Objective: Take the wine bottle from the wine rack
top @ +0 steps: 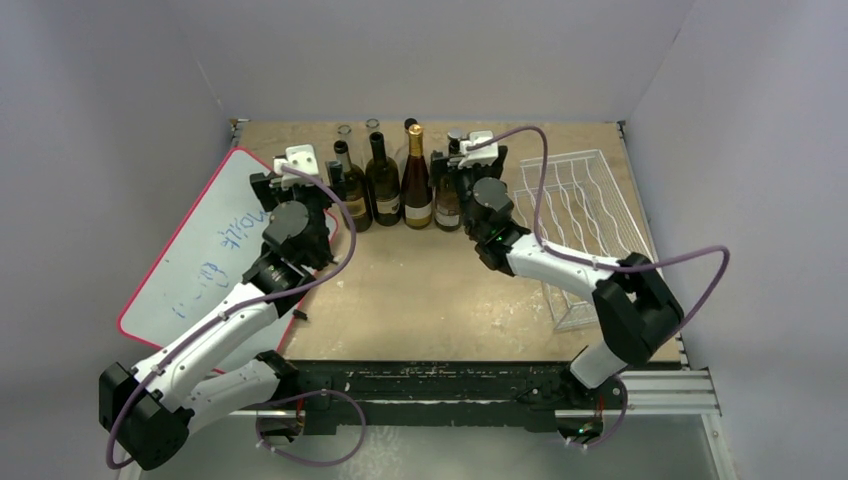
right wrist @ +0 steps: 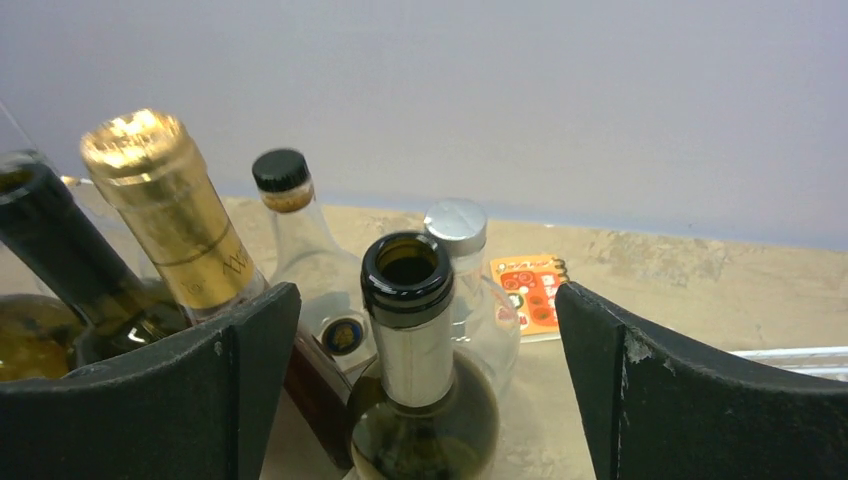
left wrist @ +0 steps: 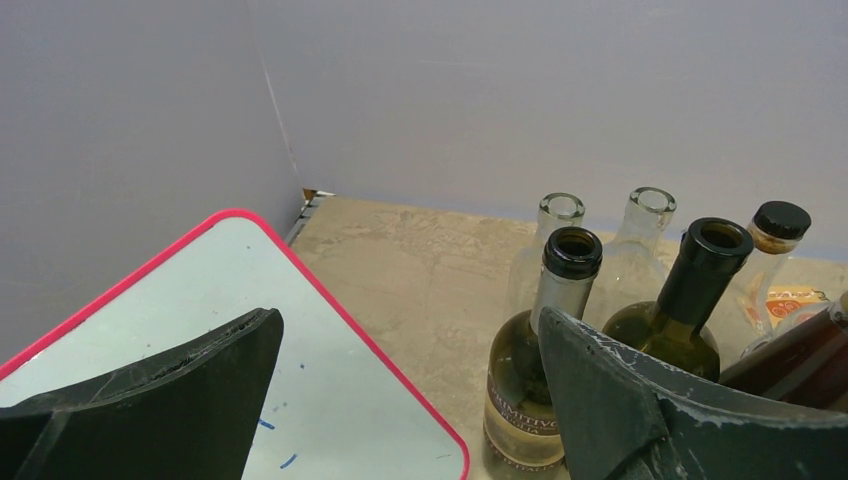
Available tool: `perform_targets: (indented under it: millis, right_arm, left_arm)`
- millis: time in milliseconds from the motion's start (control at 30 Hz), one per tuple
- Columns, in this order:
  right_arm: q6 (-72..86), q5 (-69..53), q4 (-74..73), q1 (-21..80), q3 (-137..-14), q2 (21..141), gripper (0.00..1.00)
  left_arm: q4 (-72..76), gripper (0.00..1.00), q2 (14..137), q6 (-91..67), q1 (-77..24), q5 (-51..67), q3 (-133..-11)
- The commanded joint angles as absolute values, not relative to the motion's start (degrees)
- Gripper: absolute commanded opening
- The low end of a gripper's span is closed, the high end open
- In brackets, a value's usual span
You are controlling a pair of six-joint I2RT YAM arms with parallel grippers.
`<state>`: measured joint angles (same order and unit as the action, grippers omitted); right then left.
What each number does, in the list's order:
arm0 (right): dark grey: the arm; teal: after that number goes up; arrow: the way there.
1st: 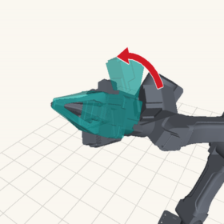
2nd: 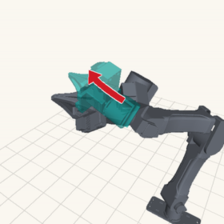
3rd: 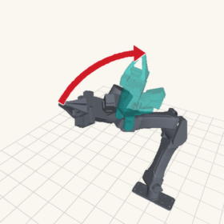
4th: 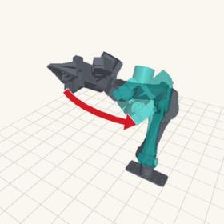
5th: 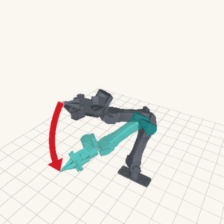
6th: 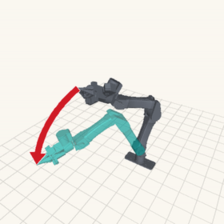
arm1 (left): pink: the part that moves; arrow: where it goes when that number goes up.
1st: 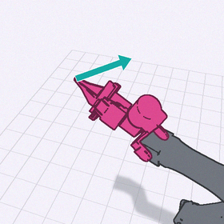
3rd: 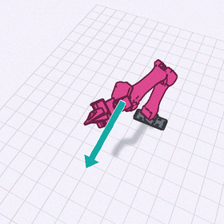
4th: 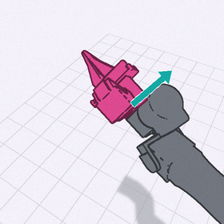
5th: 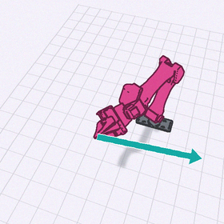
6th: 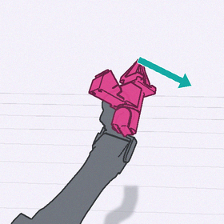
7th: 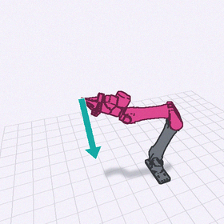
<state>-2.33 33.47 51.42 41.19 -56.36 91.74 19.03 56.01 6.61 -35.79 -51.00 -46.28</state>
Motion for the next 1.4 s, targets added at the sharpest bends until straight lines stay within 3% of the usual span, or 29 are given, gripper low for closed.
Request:
perform_targets:
  millis: [0,200,367,500,633,767,867,1367]
  right_arm:
    - [-2.4,33.8,48.2,41.0,-56.0,83.1,1.00]
    - [-0.1,37.5,34.3,40.9,-51.2,70.3,1.00]
    - [7.2,39.3,11.6,40.8,-56.6,60.4,1.00]
    - [8.7,39.0,-5.6,40.7,-65.0,52.1,1.00]
    - [6.9,39.1,-16.6,40.7,-73.3,44.1,1.00]
    - [5.7,38.2,-21.2,40.7,-81.9,39.8,1.00]
    - [4.8,38.4,-24.2,40.8,-87.0,39.0,1.00]
    - [1.1,37.1,-20.5,40.7,-89.5,39.4,1.00]
  left_arm:
    - [21.9,1.00,53.8,7.6,-35.5,-51.9,-48.3]
    - [22.6,1.00,54.4,9.5,-35.0,-53.5,-48.0]
    - [22.7,1.00,52.9,10.2,-35.3,-52.9,-48.0]
    - [11.7,1.00,48.7,3.1,-35.5,-48.9,-54.4]
    - [-7.7,1.00,48.2,-6.0,-35.5,-35.8,-70.4]
    - [-23.0,1.00,51.7,-16.3,-35.5,-28.0,-86.1]
    - [-25.7,1.00,52.6,-19.7,-35.5,-22.5,-91.9]
    - [-20.5,1.00,49.8,-16.9,-35.5,-23.8,-89.7]
